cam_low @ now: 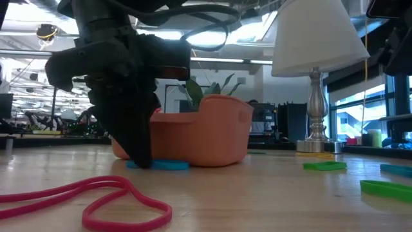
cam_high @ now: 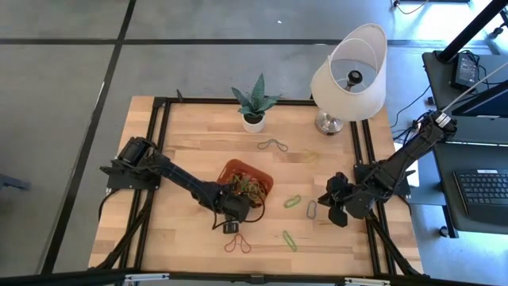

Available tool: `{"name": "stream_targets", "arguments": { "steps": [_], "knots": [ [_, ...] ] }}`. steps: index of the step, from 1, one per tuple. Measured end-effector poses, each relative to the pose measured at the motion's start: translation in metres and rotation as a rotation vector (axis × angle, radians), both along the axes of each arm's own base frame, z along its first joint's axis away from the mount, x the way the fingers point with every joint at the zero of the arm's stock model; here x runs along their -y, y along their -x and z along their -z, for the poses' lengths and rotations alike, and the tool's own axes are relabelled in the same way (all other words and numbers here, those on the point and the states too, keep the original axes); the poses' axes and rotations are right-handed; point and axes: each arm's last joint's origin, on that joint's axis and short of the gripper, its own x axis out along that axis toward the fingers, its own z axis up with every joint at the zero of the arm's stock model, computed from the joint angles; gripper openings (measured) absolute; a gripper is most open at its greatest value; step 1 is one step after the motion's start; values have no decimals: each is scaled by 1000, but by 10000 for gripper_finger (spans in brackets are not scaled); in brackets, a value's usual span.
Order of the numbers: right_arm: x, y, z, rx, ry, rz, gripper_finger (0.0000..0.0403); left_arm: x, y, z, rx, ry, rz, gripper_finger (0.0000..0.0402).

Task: Pick and place rubber bands into bin
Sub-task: Put the blue rubber band into the orange bin

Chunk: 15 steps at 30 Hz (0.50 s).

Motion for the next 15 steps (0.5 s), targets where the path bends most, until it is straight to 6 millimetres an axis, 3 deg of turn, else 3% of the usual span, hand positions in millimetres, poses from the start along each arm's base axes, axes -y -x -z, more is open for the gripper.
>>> {"name": "stream_targets", "arguments": {
  "steps": [9,15],
  "knots": [
    [0,0,0,2,13,-16,52,9,-11,-20,29,59,25,3],
    [0,0,0,2,18,-22,52,20,-15,-60,-10,42,76,3]
  ]
}}
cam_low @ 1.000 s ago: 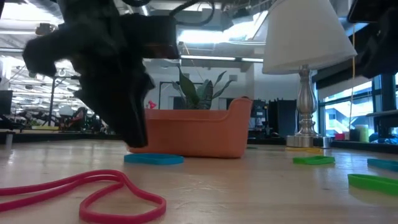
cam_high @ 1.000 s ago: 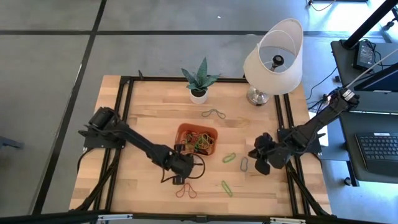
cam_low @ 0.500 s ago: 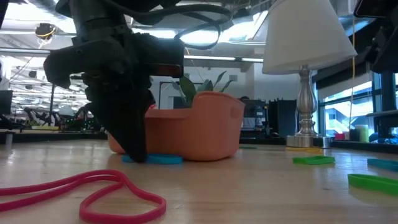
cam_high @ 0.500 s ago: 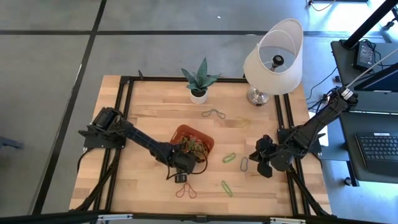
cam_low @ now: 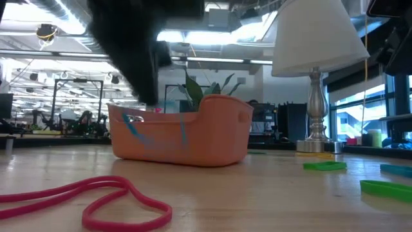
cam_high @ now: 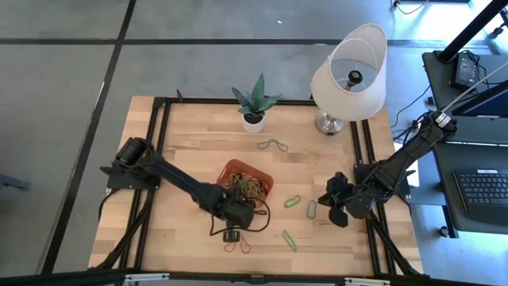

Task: Pick and place rubber bands into bin
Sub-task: Put the blue rubber band into the orange bin

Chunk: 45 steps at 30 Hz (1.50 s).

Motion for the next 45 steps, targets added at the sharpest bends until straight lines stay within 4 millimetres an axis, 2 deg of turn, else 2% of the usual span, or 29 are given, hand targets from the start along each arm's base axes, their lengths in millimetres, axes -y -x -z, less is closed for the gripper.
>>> {"name": "stream_targets", "arguments": {
  "steps": [5,9,13,19,23,29,35,37,39,45],
  "knots": [
    [0,0,0,0,2,-1,52,-3,-1,-46,-13,-68,23,3],
    [0,0,0,-1,2,-1,52,-16,0,-76,17,-167,13,3],
    [0,-1,1,13,13,15,52,-45,-5,-84,16,-207,-20,3],
    [-1,-2,0,26,16,24,52,-94,-17,-63,-48,-172,-75,3],
    [-1,-2,0,29,14,24,52,-114,-25,-42,-80,-140,-27,3],
    [-1,-3,0,31,10,26,52,-125,-37,-9,-101,-109,-39,3],
    [-1,-3,0,37,19,32,52,-123,-47,25,-160,-151,100,3],
    [-1,-3,0,38,21,33,52,-122,-51,36,-168,-159,95,3],
    [-1,-3,0,39,22,34,52,-123,-52,47,-195,-160,-2,3],
    [0,-3,0,40,25,35,52,-132,-54,57,-218,-58,-454,3]
  ]
}}
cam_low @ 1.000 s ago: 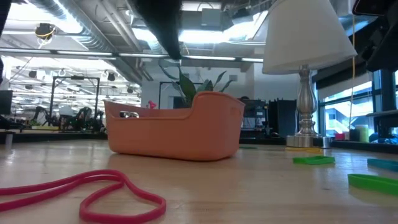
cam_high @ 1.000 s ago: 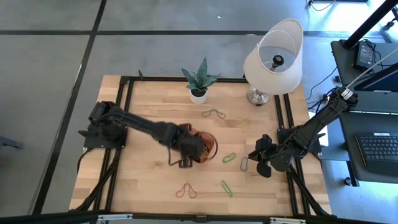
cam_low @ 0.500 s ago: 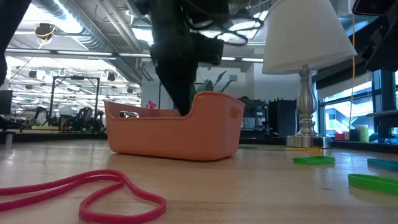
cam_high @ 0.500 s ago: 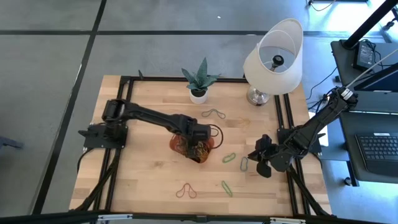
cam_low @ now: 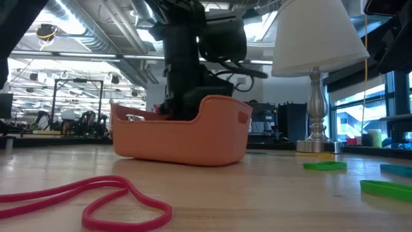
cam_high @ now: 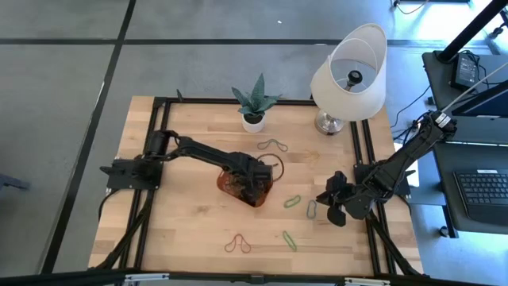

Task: Pick and place rubber bands into bin
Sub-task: Put the blue rubber band into the orange bin

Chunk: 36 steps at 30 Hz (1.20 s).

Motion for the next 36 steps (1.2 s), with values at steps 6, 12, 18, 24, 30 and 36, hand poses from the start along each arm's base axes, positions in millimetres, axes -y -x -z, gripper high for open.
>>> {"name": "stream_targets", "arguments": {
  "steps": [6,12,18,24,30,36],
  "knots": [
    [0,0,0,2,3,1,52,-12,0,1,32,18,-307,3],
    [0,0,0,7,8,7,52,-21,0,2,67,57,-627,3],
    [0,0,0,7,7,8,52,-23,0,2,117,53,-864,4],
    [0,0,0,8,8,9,52,-22,0,3,157,53,-1041,16],
    [0,0,0,8,11,6,52,-17,1,3,208,66,-1239,46],
    [0,0,0,8,28,-10,52,-9,1,3,239,44,-1258,66]
  ]
}}
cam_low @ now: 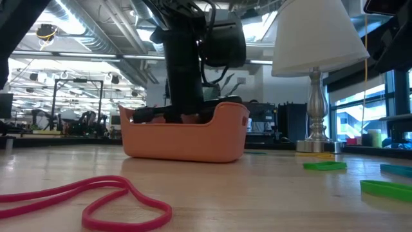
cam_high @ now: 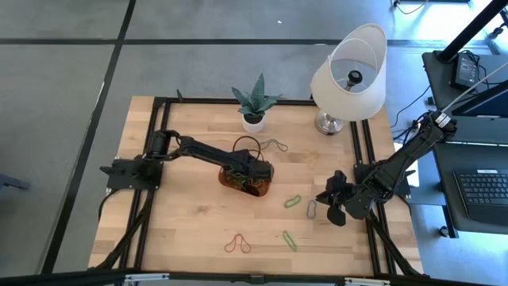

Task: Pick and place rubber bands into bin
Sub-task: Put the blue rubber band into the orange bin

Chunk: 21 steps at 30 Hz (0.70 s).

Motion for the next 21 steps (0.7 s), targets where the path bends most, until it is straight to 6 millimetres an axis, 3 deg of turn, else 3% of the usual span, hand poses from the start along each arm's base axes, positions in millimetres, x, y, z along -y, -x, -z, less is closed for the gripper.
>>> {"name": "stream_targets", "arguments": {
  "steps": [5,10,21],
  "knots": [
    [0,0,0,-1,13,-13,52,2,1,-11,-39,-15,210,65],
    [0,0,0,-1,20,-20,52,-6,5,-35,-11,4,326,72],
    [0,0,0,-1,17,-17,52,-15,8,-45,-23,57,469,151]
  ]
}}
